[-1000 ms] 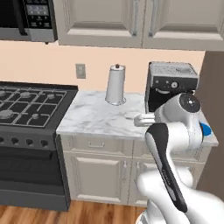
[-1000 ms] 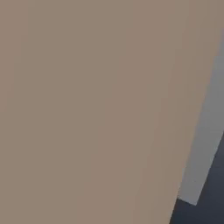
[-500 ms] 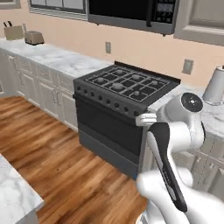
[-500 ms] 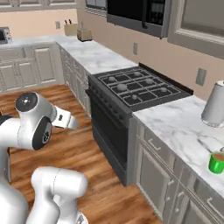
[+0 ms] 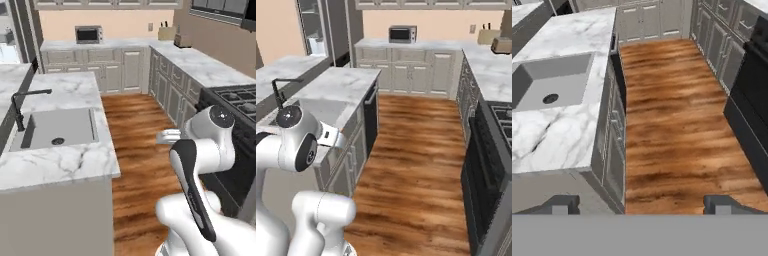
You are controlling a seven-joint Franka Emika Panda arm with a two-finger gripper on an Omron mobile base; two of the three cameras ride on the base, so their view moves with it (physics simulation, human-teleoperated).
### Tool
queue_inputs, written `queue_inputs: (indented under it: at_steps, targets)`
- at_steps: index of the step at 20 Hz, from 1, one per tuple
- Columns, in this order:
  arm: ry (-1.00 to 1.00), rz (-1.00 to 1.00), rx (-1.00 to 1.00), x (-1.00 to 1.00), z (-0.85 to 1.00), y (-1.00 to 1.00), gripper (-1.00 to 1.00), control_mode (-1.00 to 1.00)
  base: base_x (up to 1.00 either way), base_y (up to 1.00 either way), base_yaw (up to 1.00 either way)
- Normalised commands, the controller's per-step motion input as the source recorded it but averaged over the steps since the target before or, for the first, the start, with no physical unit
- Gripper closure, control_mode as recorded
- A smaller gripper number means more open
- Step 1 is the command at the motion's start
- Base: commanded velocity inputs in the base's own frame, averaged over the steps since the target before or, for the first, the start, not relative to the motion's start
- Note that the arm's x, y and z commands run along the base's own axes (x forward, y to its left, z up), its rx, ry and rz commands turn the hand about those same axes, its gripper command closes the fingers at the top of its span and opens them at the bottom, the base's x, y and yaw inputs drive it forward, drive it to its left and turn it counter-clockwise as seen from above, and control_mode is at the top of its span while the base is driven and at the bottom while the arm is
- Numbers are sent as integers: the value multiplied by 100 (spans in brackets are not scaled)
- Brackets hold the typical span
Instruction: Take a sugar cube from the saucer and place it inside the coffee. Then, grab milk from the fridge and place it next to the coffee on the counter to sweeten the coffee.
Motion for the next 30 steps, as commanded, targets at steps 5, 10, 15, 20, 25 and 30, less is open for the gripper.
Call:
queue_inputs:
  at_steps: [5,10,15,20,25,30]
  targets:
    - [0,0,0,0,0,0,-100,100,-3,100,68]
    - [0,0,0,0,0,0,-100,100,1,100,47]
    - [0,0,0,0,0,0,-100,100,13,100,36]
    - [0,0,0,0,0,0,-100,100,48,100,27]
    - [0,0,0,0,0,0,-100,100,86,100,19]
    - [0,0,0,0,0,0,-100,100,100,100,13]
